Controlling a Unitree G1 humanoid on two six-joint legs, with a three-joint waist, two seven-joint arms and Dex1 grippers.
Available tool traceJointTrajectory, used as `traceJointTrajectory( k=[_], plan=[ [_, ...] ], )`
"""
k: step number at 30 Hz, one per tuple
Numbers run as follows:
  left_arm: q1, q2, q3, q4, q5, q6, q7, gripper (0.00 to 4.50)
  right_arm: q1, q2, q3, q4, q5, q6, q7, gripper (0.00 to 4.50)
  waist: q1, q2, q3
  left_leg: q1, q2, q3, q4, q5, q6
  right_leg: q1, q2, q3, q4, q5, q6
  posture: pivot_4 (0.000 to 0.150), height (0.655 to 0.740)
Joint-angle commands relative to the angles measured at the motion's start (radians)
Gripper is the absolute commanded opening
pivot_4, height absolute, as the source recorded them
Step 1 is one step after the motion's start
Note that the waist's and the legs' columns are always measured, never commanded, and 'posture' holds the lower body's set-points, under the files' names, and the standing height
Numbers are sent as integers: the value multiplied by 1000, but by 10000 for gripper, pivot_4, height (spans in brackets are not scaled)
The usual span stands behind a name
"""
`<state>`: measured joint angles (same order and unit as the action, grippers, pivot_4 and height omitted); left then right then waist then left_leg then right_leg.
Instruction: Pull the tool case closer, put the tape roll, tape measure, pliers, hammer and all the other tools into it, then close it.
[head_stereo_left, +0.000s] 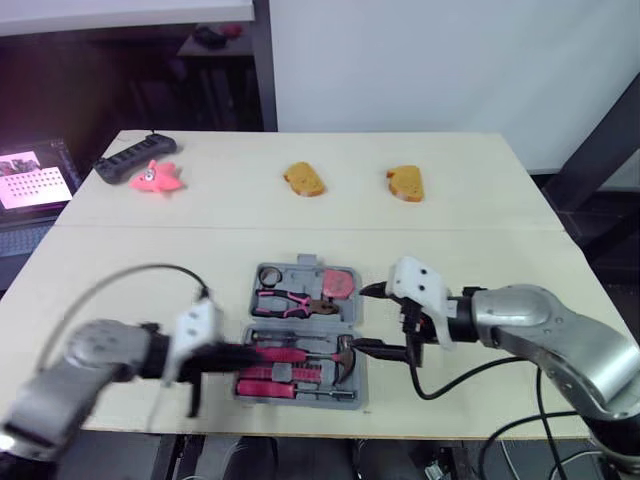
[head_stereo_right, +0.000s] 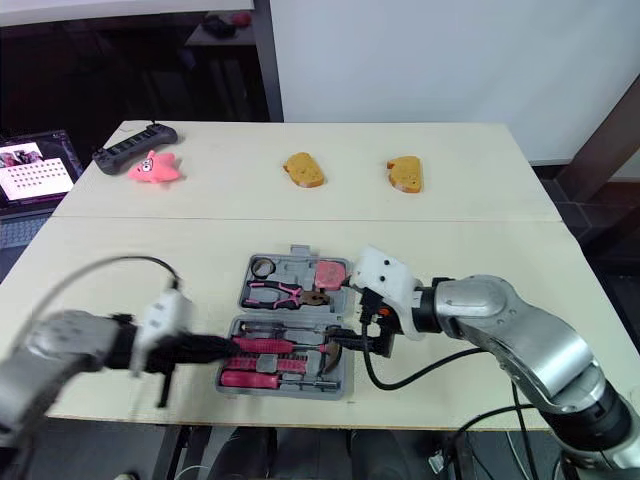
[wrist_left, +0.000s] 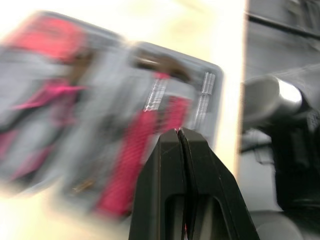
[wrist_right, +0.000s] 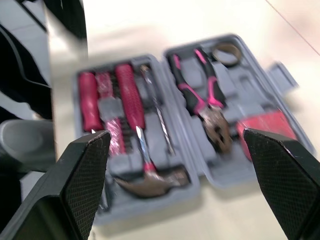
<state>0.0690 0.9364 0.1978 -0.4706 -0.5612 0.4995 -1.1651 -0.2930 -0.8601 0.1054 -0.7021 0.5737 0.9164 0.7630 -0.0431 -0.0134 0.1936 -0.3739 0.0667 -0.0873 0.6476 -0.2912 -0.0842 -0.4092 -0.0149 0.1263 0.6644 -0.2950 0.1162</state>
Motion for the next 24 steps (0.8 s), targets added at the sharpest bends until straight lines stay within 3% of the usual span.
traceJointTrajectory(
  k=[1, 6, 8, 11, 16, 24],
  plan=[
    [3, 8, 104, 52, -82, 70, 12, 492, 49, -29, -42, 5, -33, -78, 22, 45000, 0, 0, 0, 0, 0, 0, 0, 0, 0, 0, 0, 0, 0, 0, 0, 1500, 7400],
    [-9, 7, 129, 340, 38, -27, 46, 492, 181, -39, -71, 90, -89, -151, 19, 45000, -2, 0, 0, 1, 0, 0, -1, 0, 0, 0, 1, 0, 0, 0, 0, 1500, 7400],
    [-3, 2, 121, 415, 76, -89, 39, 0, 215, -38, -63, 115, -123, -182, 11, 39518, -4, -1, 0, 0, 0, 0, 0, 0, 0, -1, 1, 0, 0, 0, 0, 1500, 7400],
    [-3, -15, 91, 456, 111, -151, 32, 0, 250, -53, -12, 140, -200, -240, 21, 27918, -2, -1, 0, 0, 0, 0, 0, 0, 0, -1, 0, 0, 0, 0, 0, 1500, 7400],
    [-70, -84, -24, 497, 185, -202, 61, 0, 207, -4, 87, 207, -295, -262, -12, 1907, 2, -1, 0, 0, 0, 0, 0, 0, -1, 0, 0, 0, 0, 0, 0, 1500, 7400],
    [-252, -266, -257, 702, 366, -350, 106, 0, 38, 116, 292, 380, -470, -253, -35, 814, -3, -1, 0, 0, 0, 0, 0, 1, -1, 0, 1, 0, 0, 0, 0, 1500, 7400]
  ],
)
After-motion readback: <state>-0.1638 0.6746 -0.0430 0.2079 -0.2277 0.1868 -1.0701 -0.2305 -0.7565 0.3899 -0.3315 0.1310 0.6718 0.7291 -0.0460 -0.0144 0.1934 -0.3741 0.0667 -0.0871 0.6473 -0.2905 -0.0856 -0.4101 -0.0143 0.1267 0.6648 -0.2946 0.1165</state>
